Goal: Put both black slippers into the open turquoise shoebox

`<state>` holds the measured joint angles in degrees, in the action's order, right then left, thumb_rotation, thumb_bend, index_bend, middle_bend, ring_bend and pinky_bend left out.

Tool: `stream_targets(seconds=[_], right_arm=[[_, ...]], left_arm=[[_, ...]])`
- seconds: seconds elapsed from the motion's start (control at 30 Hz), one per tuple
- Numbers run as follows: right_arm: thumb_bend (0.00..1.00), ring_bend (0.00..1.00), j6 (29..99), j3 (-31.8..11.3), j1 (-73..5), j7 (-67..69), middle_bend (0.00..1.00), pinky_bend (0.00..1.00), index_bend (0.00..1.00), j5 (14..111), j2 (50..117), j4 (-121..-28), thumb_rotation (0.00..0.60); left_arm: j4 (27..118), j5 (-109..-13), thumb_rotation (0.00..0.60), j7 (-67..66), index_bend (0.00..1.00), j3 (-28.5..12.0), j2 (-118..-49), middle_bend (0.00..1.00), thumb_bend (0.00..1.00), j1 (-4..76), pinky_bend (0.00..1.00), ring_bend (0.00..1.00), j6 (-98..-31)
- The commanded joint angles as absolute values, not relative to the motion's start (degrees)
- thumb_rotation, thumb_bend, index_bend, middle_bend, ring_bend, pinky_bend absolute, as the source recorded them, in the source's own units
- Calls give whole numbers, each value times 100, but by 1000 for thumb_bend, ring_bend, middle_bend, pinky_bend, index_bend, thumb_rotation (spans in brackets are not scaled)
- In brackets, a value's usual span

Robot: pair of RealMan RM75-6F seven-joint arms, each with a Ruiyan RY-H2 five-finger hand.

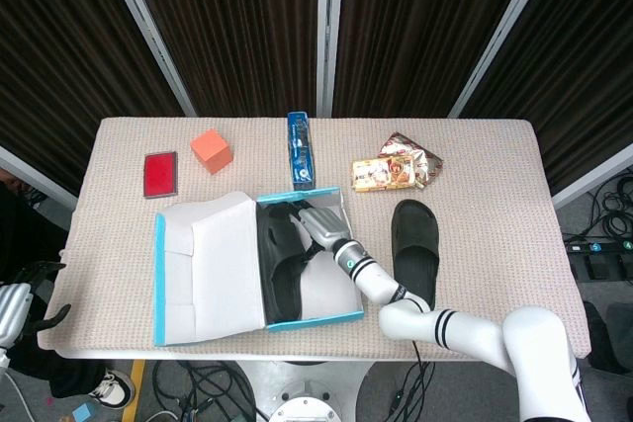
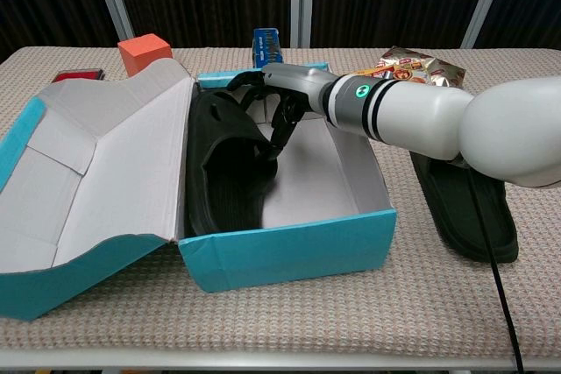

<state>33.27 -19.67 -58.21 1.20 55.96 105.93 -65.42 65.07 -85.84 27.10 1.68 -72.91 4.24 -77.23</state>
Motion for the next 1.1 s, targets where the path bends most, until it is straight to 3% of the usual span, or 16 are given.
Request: stream_targets(seconds=[0.03, 0.37, 0.6, 0.73, 0.9, 1.1], right_arm=[[0, 0, 3309, -2001, -5804, 134, 121, 240, 0, 5501, 10402, -6785, 600], [0, 0, 3577, -1991, -5570, -96, 103, 227, 0, 5101, 9195, -8466, 600], [0, 0, 4133, -2444, -4896, 514, 119, 223, 0, 5102, 7858, -10189, 600], [0, 0, 4202, -2528, -4733, 459, 138, 223, 0, 5105, 7116, -10606, 600], [0, 0, 3565, -2105, -5116, -209, 157, 223, 0, 4141, 6070, -10604, 600], [0, 0, 4139, -986, -5791, -1919, 129, 223, 0, 3008, 5640, -10601, 600]], left_arm=[[6511, -8594, 600, 2715, 240, 162, -7290, 226, 261, 424, 250, 134, -7743], [6559, -8630, 600, 2641, 240, 169, -7289, 226, 262, 453, 250, 134, -7733], [6619, -8658, 600, 2562, 240, 161, -7279, 226, 261, 495, 250, 134, -7728], [6658, -8682, 600, 2504, 240, 165, -7272, 226, 262, 520, 250, 134, -7723], [6776, -8685, 600, 2571, 240, 147, -7241, 227, 262, 562, 250, 134, -7699], [6842, -8715, 600, 2570, 240, 181, -7211, 227, 262, 576, 250, 134, -7683]])
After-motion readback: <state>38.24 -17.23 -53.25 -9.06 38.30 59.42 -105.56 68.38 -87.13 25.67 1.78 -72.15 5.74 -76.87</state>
